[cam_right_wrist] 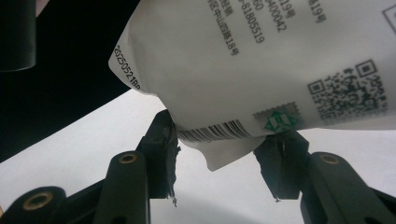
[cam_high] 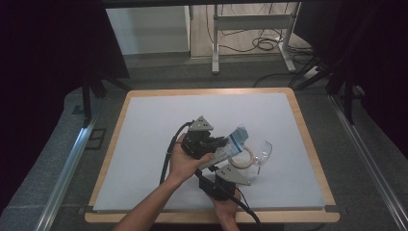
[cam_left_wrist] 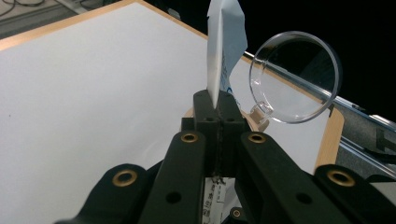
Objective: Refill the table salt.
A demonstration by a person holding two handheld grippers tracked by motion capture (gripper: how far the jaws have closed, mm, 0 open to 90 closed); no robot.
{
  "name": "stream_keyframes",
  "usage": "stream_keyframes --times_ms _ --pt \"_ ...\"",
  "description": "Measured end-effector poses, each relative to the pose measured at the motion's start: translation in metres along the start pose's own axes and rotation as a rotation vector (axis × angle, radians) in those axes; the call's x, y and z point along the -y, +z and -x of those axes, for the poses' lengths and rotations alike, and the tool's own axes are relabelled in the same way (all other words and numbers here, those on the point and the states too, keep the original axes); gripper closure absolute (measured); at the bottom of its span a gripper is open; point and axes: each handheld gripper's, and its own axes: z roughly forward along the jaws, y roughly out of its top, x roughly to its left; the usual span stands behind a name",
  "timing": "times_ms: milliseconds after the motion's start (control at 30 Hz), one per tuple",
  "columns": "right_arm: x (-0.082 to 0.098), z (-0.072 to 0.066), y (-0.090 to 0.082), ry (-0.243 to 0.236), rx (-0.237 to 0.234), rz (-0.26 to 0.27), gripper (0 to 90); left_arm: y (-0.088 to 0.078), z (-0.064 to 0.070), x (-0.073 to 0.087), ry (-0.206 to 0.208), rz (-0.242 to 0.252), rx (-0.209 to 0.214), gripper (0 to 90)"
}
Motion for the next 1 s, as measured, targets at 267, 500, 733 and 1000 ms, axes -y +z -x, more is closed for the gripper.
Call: stream_keyframes --times_ms 267,500,733,1000 --pt "-0.001 -0.001 0.001 0.017 0.002 0.018 52.2 0.001 0.003 -0.004 0.023 -0.019 -0.009 90.0" --pt "-0.002 -0.004 0.001 0.026 0.028 0.047 52.2 0.004 0.007 -0.009 0.045 -0.037 -0.011 90.0" --pt "-0.002 -0.009 0.001 0.014 0.063 0.056 52.3 0.005 0.009 -0.01 0.054 -0.055 -0.011 90.0" --pt "-0.005 -0.012 0.004 0.015 0.075 0.056 52.2 0.005 0.007 -0.013 0.063 -0.07 -0.021 90.0"
